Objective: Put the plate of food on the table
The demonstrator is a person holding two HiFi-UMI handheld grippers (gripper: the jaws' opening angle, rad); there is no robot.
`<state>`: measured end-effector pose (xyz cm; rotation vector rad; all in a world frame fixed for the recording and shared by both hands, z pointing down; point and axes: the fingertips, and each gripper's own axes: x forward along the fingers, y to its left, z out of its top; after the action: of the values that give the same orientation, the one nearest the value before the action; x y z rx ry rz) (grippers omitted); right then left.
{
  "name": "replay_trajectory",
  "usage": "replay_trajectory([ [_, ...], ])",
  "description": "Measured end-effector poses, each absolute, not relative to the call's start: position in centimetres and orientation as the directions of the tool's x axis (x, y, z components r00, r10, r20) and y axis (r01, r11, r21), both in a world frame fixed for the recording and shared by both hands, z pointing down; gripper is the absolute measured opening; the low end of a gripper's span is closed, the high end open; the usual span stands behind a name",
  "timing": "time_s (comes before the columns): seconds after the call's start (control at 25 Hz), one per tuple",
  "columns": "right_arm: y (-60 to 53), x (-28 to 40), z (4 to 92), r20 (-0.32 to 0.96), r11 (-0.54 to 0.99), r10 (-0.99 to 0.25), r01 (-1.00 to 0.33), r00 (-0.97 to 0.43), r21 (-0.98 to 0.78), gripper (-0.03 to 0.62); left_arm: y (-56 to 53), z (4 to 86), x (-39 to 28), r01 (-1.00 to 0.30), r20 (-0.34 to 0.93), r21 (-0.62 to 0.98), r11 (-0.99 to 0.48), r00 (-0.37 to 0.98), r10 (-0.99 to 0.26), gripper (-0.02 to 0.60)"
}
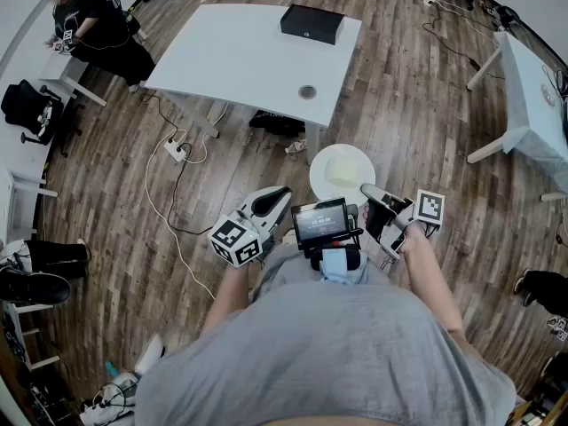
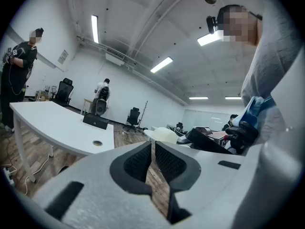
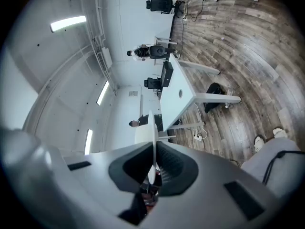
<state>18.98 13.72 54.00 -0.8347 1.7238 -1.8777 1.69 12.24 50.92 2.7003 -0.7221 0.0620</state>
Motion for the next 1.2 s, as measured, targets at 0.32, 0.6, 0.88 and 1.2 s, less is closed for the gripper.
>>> replay_trajectory([
  [0.32,13.68,19.09,54.19,0.119,-0.104,-0.689,-0.066,-0.715,-0.992,0.035,12.47,51.26,2.11,-0.488,0.134,0.317,-0.813,0.872,-0.47,0.032],
  [0.6,13.49,18.94,53.78,0.112,-0.096,-0.685,-0.063,-0.72,-0.993,0.037,12.6,51.21,2.11,-0.489,0.141,0.312,-0.815,0.872,-0.469,0.032],
  [0.88,13.63,19.05,54.21,0.115,-0.116,-0.693,-0.047,-0.712,-0.992,0.037,12.62,51.66,2.18,-0.486,0.139,0.312,-0.816,0.873,-0.467,0.032],
  [1.2,13.51,19.04,53.8,0.118,-0.127,-0.696,-0.041,-0.709,-0.991,0.037,12.46,51.42,2.33,-0.479,0.146,0.315,-0.819,0.877,-0.457,0.032],
])
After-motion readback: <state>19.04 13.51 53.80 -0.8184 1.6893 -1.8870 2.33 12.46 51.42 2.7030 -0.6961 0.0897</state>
